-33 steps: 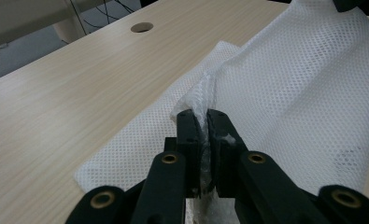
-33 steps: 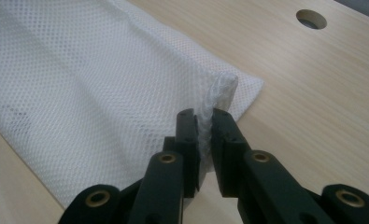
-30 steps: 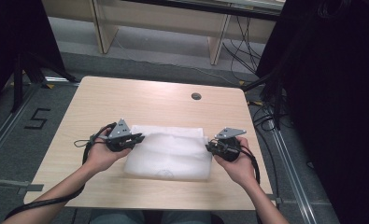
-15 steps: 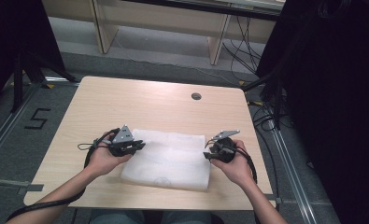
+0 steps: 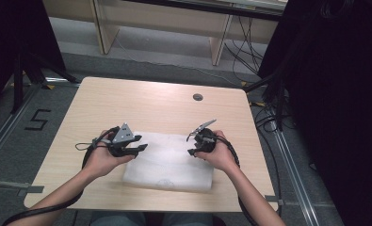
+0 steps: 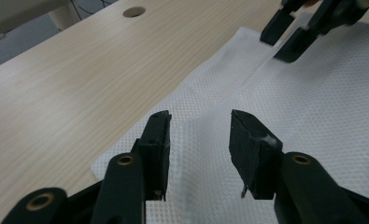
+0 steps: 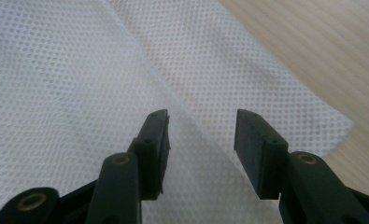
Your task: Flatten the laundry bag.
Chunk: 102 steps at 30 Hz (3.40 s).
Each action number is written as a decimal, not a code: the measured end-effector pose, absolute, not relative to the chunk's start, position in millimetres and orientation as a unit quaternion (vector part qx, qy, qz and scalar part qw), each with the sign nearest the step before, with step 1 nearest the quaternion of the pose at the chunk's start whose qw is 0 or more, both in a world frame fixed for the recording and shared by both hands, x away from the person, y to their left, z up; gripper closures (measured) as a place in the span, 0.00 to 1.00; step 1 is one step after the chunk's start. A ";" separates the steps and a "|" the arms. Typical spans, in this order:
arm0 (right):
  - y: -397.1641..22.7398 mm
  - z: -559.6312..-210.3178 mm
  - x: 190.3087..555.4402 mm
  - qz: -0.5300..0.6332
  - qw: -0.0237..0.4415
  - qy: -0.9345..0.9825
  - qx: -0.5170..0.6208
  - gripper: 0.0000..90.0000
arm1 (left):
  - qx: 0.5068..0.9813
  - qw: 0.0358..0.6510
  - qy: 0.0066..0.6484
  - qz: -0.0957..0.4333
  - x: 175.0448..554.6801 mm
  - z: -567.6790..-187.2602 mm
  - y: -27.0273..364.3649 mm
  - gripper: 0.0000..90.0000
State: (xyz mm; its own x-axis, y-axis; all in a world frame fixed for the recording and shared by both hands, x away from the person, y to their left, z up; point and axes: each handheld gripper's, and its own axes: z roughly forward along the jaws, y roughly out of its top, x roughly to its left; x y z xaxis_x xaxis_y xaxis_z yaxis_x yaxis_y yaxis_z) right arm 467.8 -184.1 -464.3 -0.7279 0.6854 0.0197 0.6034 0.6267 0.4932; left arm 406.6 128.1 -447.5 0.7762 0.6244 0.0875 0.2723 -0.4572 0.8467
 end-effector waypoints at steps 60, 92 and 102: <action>-158.6 -399.0 449.5 0.287 0.112 0.902 0.303 1.00 | 0.922 0.322 0.204 0.072 411.3 -498.2 31.3 0.92; -149.7 -431.0 377.5 0.258 0.038 0.943 0.205 1.00 | 0.899 0.315 0.282 0.117 397.3 -470.5 130.7 0.87; -149.5 -446.1 371.7 0.243 0.030 0.948 0.202 1.00 | 0.854 0.357 0.358 0.123 424.6 -454.0 163.0 0.86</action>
